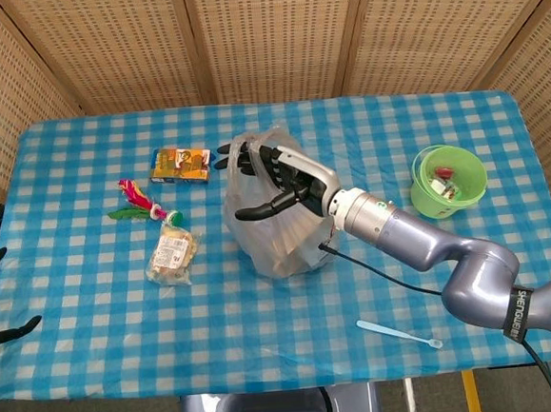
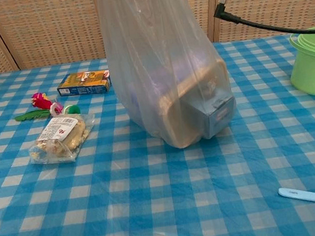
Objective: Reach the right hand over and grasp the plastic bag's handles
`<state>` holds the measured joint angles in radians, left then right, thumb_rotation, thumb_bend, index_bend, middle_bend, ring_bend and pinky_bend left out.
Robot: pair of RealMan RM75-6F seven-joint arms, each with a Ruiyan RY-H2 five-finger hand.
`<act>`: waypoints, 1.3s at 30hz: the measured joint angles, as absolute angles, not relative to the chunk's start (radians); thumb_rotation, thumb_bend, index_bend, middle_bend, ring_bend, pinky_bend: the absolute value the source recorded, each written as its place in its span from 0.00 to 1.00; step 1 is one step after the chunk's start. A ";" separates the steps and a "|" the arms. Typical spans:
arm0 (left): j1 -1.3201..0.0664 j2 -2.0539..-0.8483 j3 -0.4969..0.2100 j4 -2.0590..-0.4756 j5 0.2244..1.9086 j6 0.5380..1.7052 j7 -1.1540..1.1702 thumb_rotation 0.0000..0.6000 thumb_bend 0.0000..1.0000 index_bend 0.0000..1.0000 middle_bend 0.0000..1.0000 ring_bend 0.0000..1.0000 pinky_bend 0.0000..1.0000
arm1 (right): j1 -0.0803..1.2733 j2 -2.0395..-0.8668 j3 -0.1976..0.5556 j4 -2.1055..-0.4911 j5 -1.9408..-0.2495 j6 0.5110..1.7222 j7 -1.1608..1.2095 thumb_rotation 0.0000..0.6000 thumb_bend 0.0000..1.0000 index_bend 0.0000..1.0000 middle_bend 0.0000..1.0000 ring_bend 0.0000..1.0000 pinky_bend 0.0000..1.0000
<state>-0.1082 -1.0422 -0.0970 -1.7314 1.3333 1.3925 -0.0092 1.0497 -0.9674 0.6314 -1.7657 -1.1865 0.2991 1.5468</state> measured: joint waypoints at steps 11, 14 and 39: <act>-0.113 -1.041 -0.098 -1.729 1.326 1.384 -0.012 1.00 0.00 0.00 0.00 0.00 0.00 | 1.012 -1.005 0.755 -1.771 -1.165 0.120 1.534 1.00 0.00 0.37 0.57 0.38 0.40; -0.112 -1.039 -0.098 -1.729 1.327 1.386 -0.017 1.00 0.00 0.00 0.00 0.00 0.00 | 1.004 -1.023 0.780 -1.767 -1.137 0.108 1.508 1.00 0.00 0.42 0.64 0.44 0.42; -0.115 -1.040 -0.092 -1.728 1.331 1.385 -0.017 1.00 0.00 0.00 0.00 0.00 0.00 | 1.002 -1.017 0.804 -1.737 -0.949 -0.046 1.111 1.00 1.00 0.93 0.93 0.89 1.00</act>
<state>-0.1152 -1.0397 -0.0924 -1.7277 1.3311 1.3846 -0.0173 1.0019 -1.0171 0.8036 -1.7367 -0.9492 -0.0460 1.1109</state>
